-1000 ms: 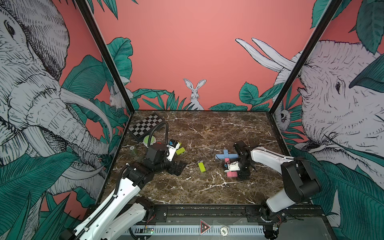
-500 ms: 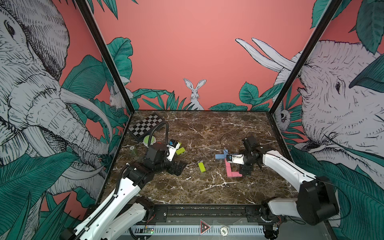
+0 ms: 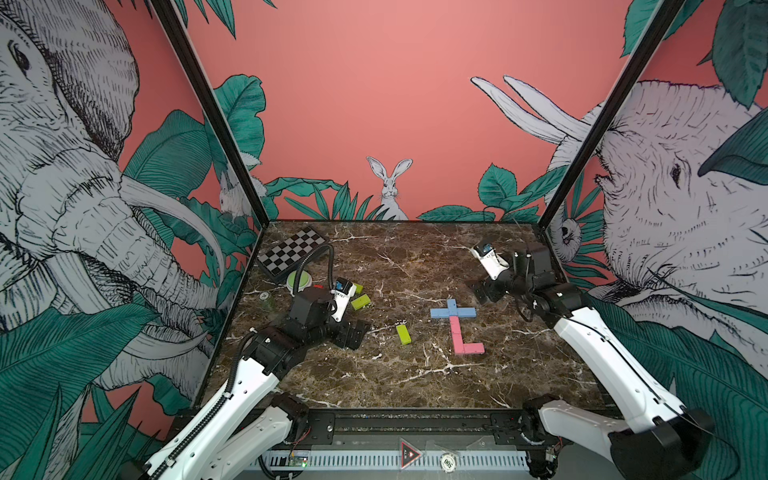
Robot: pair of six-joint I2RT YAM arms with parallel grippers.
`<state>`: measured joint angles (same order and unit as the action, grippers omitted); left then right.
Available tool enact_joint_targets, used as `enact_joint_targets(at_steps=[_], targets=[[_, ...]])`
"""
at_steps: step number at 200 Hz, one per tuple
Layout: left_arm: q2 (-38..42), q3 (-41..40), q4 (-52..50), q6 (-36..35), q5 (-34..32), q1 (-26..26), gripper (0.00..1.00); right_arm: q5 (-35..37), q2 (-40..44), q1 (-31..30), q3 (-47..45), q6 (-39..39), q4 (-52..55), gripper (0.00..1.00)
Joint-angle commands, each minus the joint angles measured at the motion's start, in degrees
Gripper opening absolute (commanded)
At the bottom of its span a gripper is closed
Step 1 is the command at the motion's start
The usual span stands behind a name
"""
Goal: Assemble the letter t with building blocks
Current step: Pick up the building block from the center of the board.
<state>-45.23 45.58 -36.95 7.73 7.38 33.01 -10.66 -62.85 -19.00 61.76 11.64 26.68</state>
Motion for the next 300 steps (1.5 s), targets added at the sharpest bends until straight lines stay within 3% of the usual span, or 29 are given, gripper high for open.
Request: enact_joint_targets(at_steps=[1, 33, 54, 100, 181, 237, 300], targets=[[0.8, 0.6, -1.8, 0.1, -3.5, 0.2, 0.99, -6.0, 1.3, 0.3, 0.5, -15.4, -4.4, 0.98], [0.0, 1.3, -3.2, 0.4, -7.4, 0.2, 0.99, -7.8, 0.8, 0.2, -0.6, -20.8, -4.9, 0.98], [-0.3, 1.9, -4.5, 0.5, -10.6, 0.3, 0.99, -8.3, -3.0, -1.0, 1.7, -23.1, 0.0, 0.90], [2.7, 1.9, -4.6, 0.7, -14.3, 0.2, 0.99, -1.6, -14.8, -12.5, 8.3, -27.5, 10.9, 0.86], [9.5, 1.1, -3.7, 0.3, -18.1, 0.2, 0.99, 9.0, -30.5, -28.8, 10.3, -39.6, 10.9, 0.79], [8.7, 1.4, -4.2, 0.3, -18.4, 0.3, 0.99, 13.6, -37.0, -34.6, 12.8, -46.4, 10.7, 0.75], [9.0, 1.4, -4.3, 0.1, -18.5, 0.2, 0.99, 17.1, -42.3, -37.1, 15.7, -48.9, 11.9, 0.67]])
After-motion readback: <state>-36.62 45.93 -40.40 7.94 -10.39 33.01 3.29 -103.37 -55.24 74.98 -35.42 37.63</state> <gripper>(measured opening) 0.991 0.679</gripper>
